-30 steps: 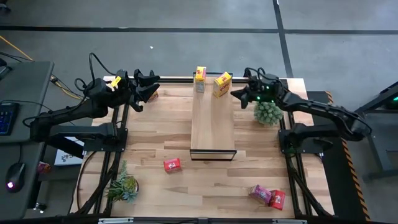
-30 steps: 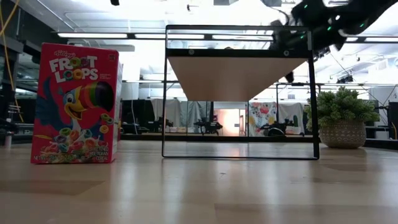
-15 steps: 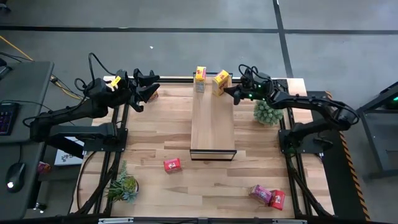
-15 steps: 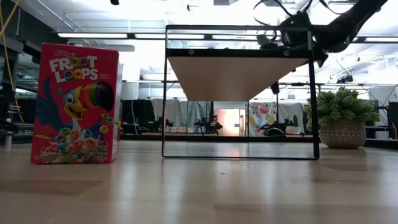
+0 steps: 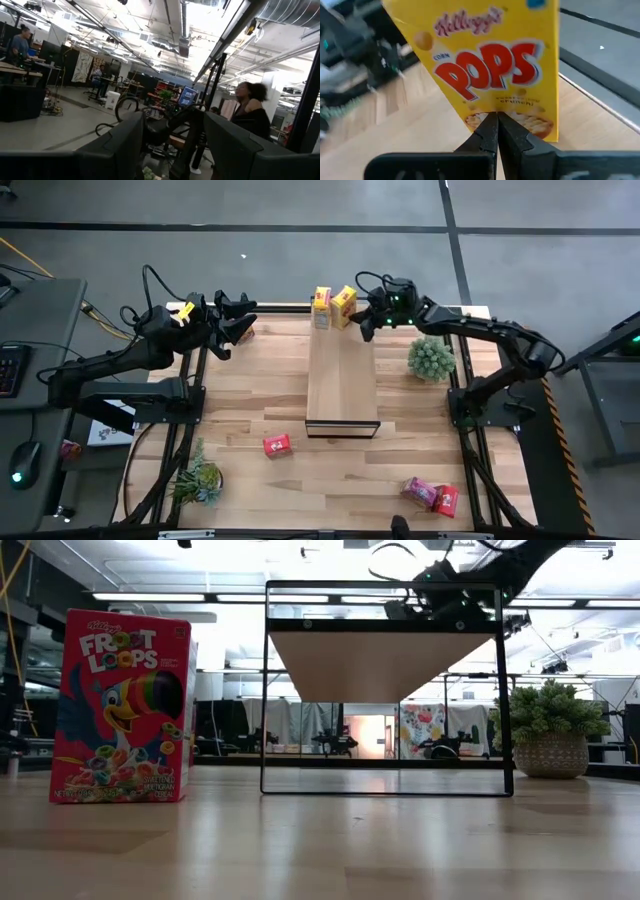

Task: Stack cereal on shelf
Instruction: Align the yellow cereal box with the other yellow cereal box on the shelf

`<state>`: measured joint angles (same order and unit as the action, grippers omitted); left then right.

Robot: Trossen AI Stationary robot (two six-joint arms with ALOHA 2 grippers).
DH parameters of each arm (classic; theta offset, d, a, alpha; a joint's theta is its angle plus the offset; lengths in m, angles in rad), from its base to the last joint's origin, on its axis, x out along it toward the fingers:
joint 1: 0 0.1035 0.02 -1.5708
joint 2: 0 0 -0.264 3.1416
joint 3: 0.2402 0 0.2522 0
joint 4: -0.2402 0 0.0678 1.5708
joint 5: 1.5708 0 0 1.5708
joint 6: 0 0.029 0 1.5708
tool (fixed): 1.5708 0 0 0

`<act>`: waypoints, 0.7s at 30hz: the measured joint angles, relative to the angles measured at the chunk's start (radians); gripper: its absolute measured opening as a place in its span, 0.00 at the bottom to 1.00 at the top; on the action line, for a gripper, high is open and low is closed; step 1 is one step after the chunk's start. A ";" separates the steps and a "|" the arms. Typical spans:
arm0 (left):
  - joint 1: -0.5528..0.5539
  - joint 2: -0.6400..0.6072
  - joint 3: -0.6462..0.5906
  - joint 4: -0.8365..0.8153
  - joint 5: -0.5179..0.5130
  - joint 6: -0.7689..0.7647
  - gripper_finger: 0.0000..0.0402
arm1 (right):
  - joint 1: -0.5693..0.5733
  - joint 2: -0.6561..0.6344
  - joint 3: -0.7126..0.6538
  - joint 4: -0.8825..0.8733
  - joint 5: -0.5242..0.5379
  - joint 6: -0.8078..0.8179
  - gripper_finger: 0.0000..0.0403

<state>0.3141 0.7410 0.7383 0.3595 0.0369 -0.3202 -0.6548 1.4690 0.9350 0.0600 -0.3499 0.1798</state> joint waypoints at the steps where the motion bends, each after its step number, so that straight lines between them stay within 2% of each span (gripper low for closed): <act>1: 0.000 0.000 0.000 0.000 0.000 0.000 0.50 | 0.000 0.000 0.022 -0.045 0.000 -0.029 0.00; 4: 0.000 0.000 0.000 0.000 0.000 0.000 0.50 | 0.000 -0.004 0.075 -0.169 0.017 -0.112 0.00; 7: 0.000 0.000 0.000 0.000 -0.009 -0.001 0.50 | 0.000 -0.005 0.114 -0.252 0.078 -0.172 0.00; 11: 0.000 0.028 0.001 0.001 -0.091 0.005 0.50 | -0.002 -0.005 0.126 -0.254 0.133 -0.206 0.00; 17: 0.042 0.174 0.001 -0.063 -0.263 -0.082 0.50 | -0.002 -0.005 0.127 -0.266 0.129 -0.204 0.00; 21: 0.120 0.318 0.001 -0.106 -0.209 -0.139 0.47 | -0.002 -0.005 0.127 -0.266 0.129 -0.198 0.00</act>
<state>0.4340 1.0585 0.7389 0.2530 -0.1717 -0.4592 -0.6569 1.4643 1.0618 -0.2062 -0.2214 -0.0177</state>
